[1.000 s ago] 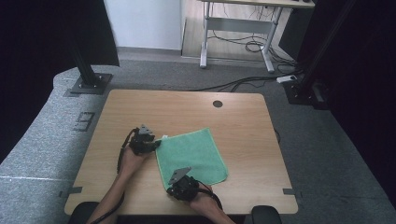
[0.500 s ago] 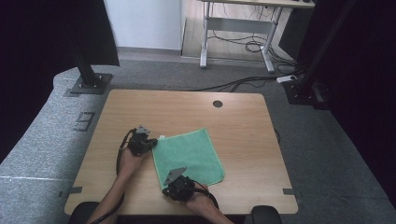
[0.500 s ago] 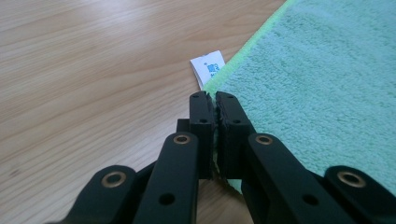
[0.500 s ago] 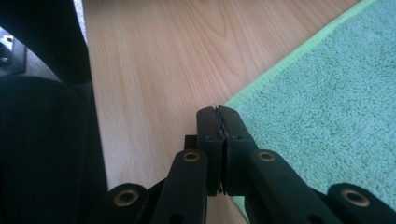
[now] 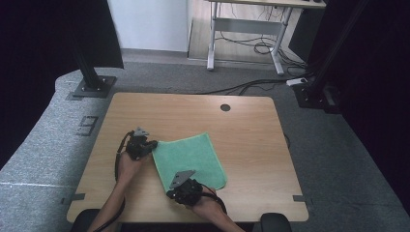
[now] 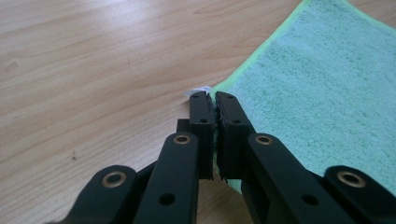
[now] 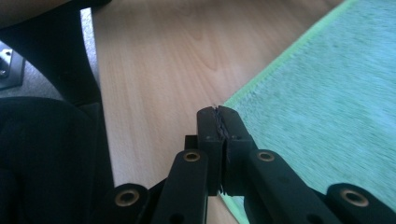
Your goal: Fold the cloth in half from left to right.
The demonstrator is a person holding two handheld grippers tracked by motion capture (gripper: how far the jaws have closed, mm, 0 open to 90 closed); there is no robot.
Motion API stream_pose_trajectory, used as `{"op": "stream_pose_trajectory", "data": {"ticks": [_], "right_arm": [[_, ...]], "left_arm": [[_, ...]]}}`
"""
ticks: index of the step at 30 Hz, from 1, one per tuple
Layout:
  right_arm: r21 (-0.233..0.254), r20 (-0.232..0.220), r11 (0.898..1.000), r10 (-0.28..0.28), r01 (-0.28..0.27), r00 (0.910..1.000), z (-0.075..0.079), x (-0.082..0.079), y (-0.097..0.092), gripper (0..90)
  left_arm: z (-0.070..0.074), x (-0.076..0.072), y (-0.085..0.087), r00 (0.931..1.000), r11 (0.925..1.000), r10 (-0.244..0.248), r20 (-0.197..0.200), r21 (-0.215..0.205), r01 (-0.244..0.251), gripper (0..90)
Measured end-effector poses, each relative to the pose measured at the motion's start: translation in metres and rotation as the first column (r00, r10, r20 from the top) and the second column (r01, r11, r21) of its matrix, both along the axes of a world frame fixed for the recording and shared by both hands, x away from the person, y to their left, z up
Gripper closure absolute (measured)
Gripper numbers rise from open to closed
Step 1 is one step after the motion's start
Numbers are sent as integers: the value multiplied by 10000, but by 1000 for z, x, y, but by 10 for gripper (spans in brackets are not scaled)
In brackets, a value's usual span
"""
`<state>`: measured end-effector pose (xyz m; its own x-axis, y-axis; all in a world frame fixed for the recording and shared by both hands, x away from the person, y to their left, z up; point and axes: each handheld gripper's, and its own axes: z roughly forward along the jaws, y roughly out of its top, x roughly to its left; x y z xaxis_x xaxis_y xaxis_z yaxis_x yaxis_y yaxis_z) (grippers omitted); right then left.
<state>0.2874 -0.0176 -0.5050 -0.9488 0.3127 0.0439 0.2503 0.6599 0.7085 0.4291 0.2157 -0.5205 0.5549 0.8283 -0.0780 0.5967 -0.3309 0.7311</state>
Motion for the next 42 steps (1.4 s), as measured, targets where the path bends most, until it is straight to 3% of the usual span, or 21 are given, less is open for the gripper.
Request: {"op": "stream_pose_trajectory", "data": {"ticks": [10,17,42], "right_arm": [[-79,-46,9982,-587,586,9983,-2,6,-25,877],[45,-3,9959,-904,904,9959,1,7,-39,877],[212,17,9770,-2122,2121,9772,2,16,-97,877]], "left_arm": [[10,12,-16,9993,9980,-234,276,-584,250,857],[19,24,-37,9977,9961,-555,376,-672,580,853],[23,51,-107,9893,9904,-1337,576,-279,1355,849]]}}
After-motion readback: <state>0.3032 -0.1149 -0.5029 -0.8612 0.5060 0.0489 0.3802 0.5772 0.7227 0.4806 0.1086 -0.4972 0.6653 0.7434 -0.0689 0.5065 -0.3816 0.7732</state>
